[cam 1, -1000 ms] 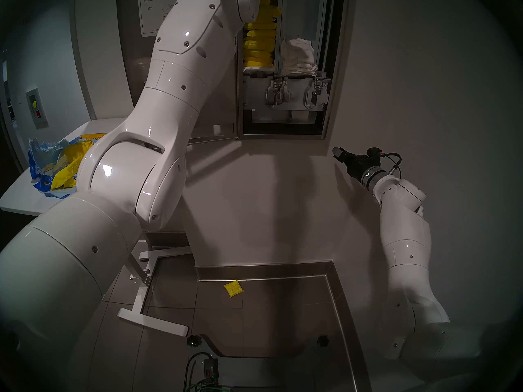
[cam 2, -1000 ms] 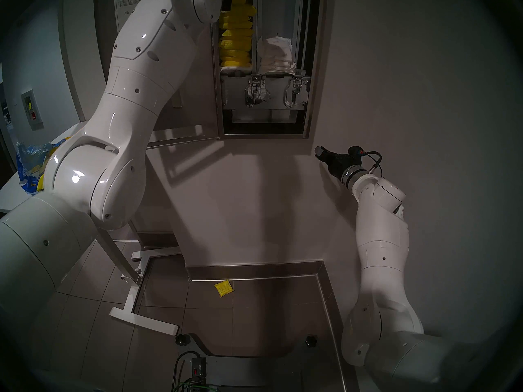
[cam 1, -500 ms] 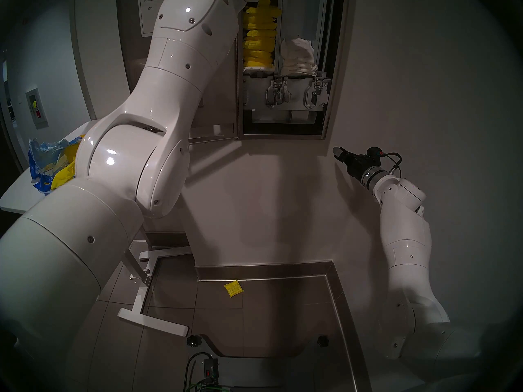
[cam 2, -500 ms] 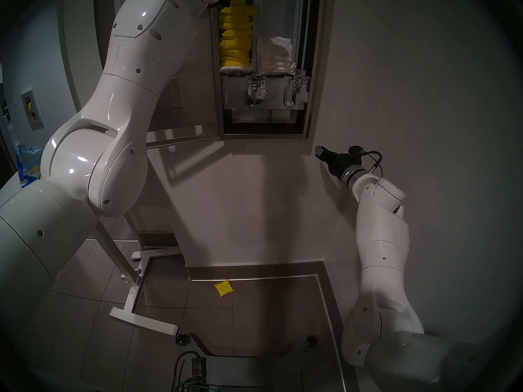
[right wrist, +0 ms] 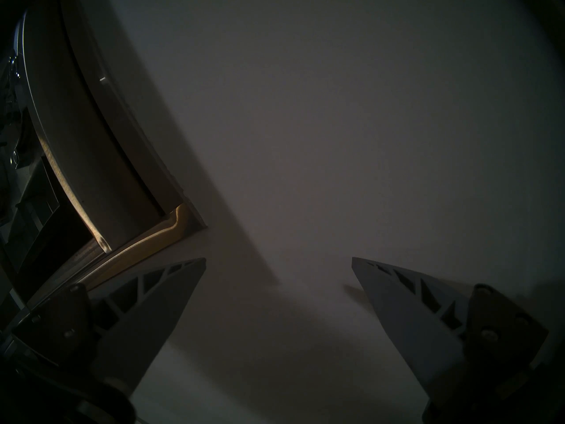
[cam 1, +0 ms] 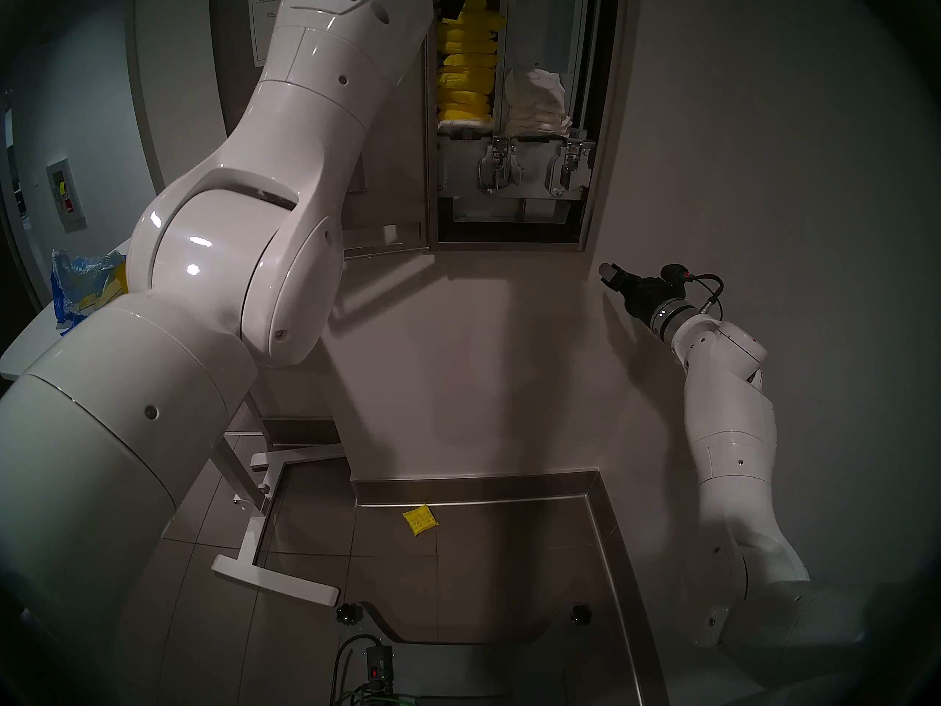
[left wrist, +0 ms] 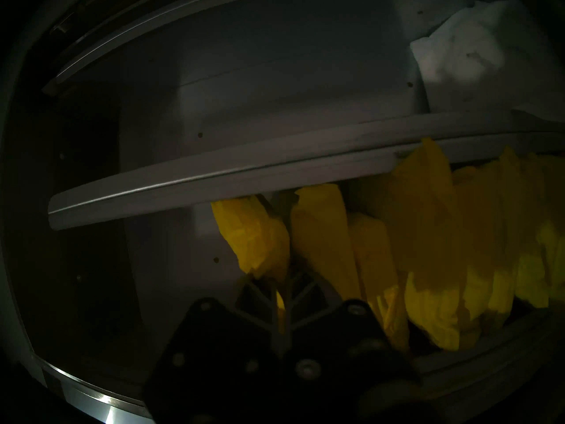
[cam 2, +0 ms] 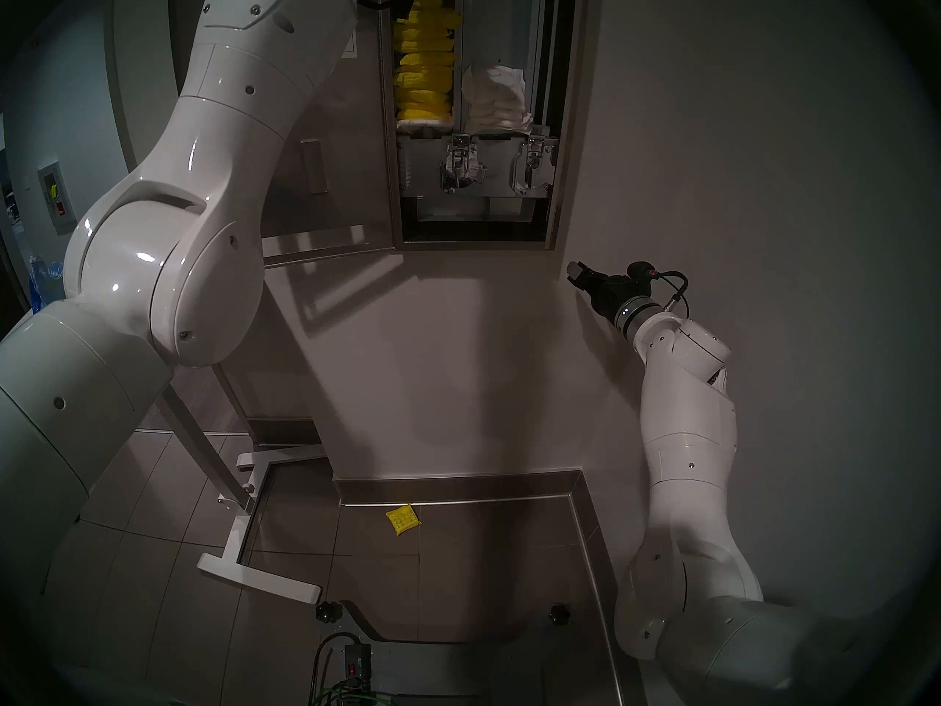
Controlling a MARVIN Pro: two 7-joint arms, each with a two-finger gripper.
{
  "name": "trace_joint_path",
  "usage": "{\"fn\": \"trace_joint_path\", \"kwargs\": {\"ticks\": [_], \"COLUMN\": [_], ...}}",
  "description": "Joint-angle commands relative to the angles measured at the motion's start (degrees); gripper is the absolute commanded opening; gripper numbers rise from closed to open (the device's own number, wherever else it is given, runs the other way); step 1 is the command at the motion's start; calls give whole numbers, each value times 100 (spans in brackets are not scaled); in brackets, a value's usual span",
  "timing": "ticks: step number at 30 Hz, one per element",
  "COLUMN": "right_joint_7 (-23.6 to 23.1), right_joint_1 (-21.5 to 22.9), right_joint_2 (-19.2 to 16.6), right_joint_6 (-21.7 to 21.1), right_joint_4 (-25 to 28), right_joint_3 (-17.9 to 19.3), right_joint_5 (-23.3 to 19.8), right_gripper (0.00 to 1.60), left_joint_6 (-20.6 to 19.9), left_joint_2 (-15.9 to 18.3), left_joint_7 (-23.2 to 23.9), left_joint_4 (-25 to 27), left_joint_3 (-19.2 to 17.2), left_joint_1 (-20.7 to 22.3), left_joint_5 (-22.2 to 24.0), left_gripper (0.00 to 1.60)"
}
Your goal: Open the dispenser door, put the pads inside, close the door
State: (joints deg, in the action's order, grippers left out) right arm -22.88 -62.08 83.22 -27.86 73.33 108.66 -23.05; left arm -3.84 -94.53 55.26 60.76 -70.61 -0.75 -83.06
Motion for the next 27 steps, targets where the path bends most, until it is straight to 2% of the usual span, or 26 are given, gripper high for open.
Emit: {"fn": "trace_joint_path", "kwargs": {"ticks": [1,5,8,11,14,15,16,17,18,22,27], "right_joint_7": [6,8,13,16,20,21,22,23,24,30,32], "right_joint_1": [202,200,197,196,193,193,192,191,191,188,187], "right_joint_2": [-17,-16,-13,-12,-10,-9,-9,-8,-8,-6,-6], "right_joint_6": [79,80,83,84,86,87,87,87,88,88,89], "right_joint_4": [232,236,244,249,255,257,258,260,261,268,270], "right_joint_3": [15,15,16,16,16,16,16,16,16,16,16], "right_joint_5": [-20,-20,-21,-21,-22,-22,-22,-23,-23,-24,-25], "right_gripper": [160,160,160,160,160,160,160,160,160,160,160], "left_joint_6": [226,303,381,376,400,428,416,421,431,437,443], "left_joint_2": [-63,-77,-90,-116,-132,-141,-152,-170,-181,-242,-273], "left_joint_7": [347,490,609,493,426,384,365,360,320,233,181], "left_joint_4": [49,18,-229,-214,-563,-401,-569,-714,-579,-903,-1062], "left_joint_3": [-127,-177,-180,-247,-213,-263,-244,-234,-277,-277,-299], "left_joint_1": [619,691,915,850,1080,922,1047,1153,1031,1261,1387], "left_joint_5": [-105,-151,-203,-259,-271,-342,-310,-299,-350,-343,-343], "left_gripper": [0,0,0,0,1,114,153,160,160,160,160]}}
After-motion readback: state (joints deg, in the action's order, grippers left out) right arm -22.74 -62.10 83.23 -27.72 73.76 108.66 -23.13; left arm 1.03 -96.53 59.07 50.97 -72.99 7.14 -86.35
